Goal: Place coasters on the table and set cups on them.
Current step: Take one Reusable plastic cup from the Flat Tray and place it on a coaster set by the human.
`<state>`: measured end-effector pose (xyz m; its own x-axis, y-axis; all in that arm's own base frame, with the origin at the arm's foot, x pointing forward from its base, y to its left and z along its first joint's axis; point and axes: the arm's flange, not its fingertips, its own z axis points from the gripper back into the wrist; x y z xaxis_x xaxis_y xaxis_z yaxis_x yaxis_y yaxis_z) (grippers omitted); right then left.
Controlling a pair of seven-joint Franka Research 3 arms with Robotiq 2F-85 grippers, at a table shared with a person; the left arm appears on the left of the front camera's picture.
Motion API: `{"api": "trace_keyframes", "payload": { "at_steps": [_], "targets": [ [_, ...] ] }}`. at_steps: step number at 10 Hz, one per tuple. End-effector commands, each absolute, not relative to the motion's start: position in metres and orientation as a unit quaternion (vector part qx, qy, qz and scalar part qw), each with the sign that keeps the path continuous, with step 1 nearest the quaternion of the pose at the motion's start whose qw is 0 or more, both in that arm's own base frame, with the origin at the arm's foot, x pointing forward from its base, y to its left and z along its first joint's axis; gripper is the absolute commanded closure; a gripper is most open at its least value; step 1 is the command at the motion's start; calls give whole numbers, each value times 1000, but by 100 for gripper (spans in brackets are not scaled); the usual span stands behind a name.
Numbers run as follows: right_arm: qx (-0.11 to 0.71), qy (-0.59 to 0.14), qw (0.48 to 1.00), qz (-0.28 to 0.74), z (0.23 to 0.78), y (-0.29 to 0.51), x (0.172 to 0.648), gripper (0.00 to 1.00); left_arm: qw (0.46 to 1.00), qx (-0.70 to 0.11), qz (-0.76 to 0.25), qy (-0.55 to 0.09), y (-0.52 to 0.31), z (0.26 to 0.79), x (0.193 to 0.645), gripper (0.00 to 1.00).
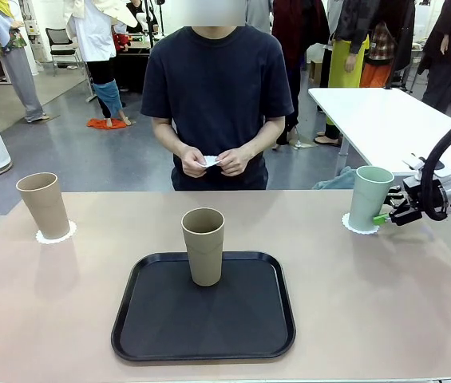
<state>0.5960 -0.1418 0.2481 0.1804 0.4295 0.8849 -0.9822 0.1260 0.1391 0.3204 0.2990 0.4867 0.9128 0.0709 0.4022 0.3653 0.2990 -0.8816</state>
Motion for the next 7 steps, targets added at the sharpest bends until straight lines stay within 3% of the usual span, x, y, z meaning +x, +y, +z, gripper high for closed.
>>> {"api": "trace_keyframes", "payload": {
  "at_steps": [1, 7],
  "targets": [
    [388, -334, 676, 530, 248, -147, 605, 0, 786, -583, -88, -187, 300, 489, 320, 0],
    [358, -310, 711, 520, 283, -178, 596, 0, 786, -583, -88, -187, 300, 489, 320, 0]
  ]
}}
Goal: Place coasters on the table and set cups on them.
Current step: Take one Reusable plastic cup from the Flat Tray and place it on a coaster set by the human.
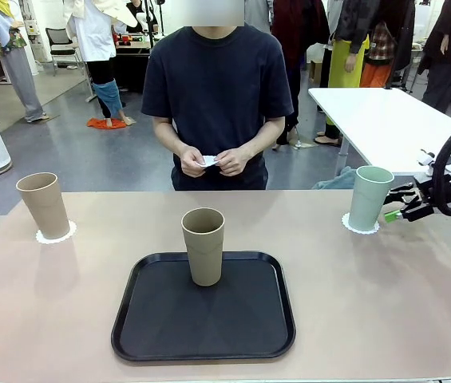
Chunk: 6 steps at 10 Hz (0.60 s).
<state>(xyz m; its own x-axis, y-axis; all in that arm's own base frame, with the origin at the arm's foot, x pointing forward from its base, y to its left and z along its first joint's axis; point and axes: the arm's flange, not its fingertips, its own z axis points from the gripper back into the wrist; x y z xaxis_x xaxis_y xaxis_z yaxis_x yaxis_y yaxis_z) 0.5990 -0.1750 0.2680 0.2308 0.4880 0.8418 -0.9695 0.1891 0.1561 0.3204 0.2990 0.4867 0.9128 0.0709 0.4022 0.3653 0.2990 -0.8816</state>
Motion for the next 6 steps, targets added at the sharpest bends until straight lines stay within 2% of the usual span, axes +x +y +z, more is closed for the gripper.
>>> {"api": "trace_keyframes", "payload": {
  "at_steps": [1, 3, 6],
  "targets": [
    [340, -299, 728, 515, 302, -184, 589, 0, 786, -583, -88, -187, 300, 489, 320, 0],
    [302, -279, 758, 507, 358, -185, 566, 0, 786, -583, -88, -187, 300, 489, 320, 0],
    [253, -200, 821, 472, 447, -164, 526, 0, 786, -583, -88, -187, 300, 489, 320, 0]
  ]
}}
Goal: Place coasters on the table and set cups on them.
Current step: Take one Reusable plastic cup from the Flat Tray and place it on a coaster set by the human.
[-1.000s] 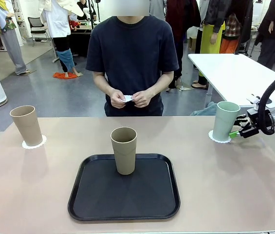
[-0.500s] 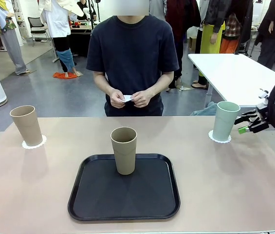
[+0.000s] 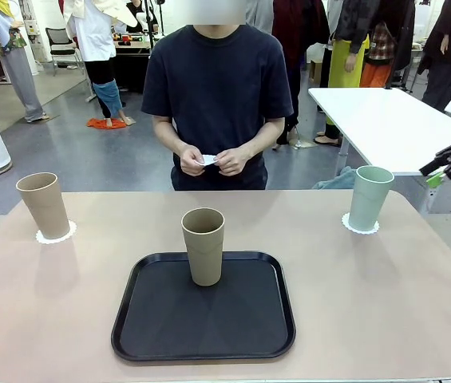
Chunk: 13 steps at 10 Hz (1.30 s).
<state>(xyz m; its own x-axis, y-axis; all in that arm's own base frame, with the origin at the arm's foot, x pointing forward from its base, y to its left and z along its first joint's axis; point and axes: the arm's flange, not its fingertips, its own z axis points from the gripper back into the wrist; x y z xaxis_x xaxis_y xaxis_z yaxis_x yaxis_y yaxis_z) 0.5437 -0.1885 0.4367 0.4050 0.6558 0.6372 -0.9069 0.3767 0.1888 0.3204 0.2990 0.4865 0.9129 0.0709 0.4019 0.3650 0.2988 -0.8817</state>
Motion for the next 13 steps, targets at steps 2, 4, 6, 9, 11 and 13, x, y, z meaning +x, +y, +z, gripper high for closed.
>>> {"api": "trace_keyframes", "payload": {
  "at_steps": [2, 4, 6, 9, 11, 13],
  "targets": [
    [229, -162, 853, 440, 487, -144, 507, 0, 786, -583, -88, -187, 300, 489, 320, 0],
    [170, -152, 887, 402, 524, -110, 490, 0, 786, -583, -88, -187, 300, 489, 320, 0],
    [74, -132, 914, 377, 545, -75, 468, 0, 786, -583, -88, -187, 300, 489, 320, 0],
    [2, -92, 929, 359, 550, -28, 462, 0, 786, -583, -88, -187, 300, 489, 320, 0],
    [24, -80, 927, 365, 542, -19, 475, 0, 786, -583, -88, -187, 300, 489, 320, 0],
    [3, -100, 924, 368, 555, -24, 462, 0, 786, -583, -88, -187, 300, 489, 320, 0]
  ]
}}
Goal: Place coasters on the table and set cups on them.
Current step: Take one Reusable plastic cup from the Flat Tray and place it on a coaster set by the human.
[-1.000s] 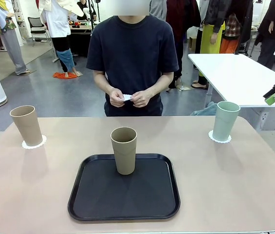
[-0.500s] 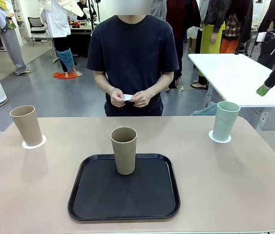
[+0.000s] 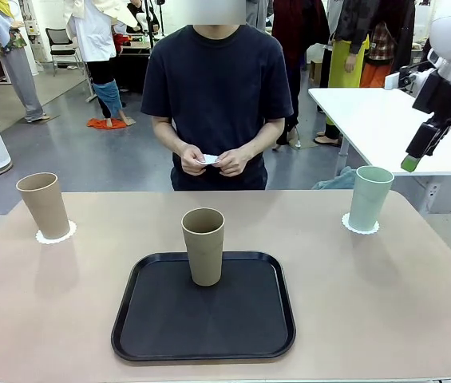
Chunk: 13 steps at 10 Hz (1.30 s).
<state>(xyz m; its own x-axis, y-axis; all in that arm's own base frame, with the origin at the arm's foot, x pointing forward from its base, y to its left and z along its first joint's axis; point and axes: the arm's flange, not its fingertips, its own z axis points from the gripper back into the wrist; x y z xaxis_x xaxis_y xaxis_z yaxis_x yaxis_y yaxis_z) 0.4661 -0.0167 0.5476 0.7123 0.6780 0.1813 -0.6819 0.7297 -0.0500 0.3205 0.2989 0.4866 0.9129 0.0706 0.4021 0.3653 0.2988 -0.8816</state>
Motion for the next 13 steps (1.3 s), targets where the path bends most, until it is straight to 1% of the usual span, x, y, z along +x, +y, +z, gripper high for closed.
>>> {"api": "trace_keyframes", "payload": {
  "at_steps": [1, 11, 12, 13],
  "targets": [
    [3, -100, 924, 368, 555, -24, 462, 0, 786, -583, -88, -187, 300, 489, 320, 0],
    [3, -100, 924, 368, 555, -24, 462, 0, 786, -583, -88, -187, 300, 489, 320, 0],
    [12, -104, 925, 365, 556, -23, 463, 0, 786, -583, -88, -187, 300, 489, 320, 0],
    [82, -119, 922, 358, 553, -37, 436, 0, 786, -583, -88, -187, 300, 489, 320, 0]
  ]
}}
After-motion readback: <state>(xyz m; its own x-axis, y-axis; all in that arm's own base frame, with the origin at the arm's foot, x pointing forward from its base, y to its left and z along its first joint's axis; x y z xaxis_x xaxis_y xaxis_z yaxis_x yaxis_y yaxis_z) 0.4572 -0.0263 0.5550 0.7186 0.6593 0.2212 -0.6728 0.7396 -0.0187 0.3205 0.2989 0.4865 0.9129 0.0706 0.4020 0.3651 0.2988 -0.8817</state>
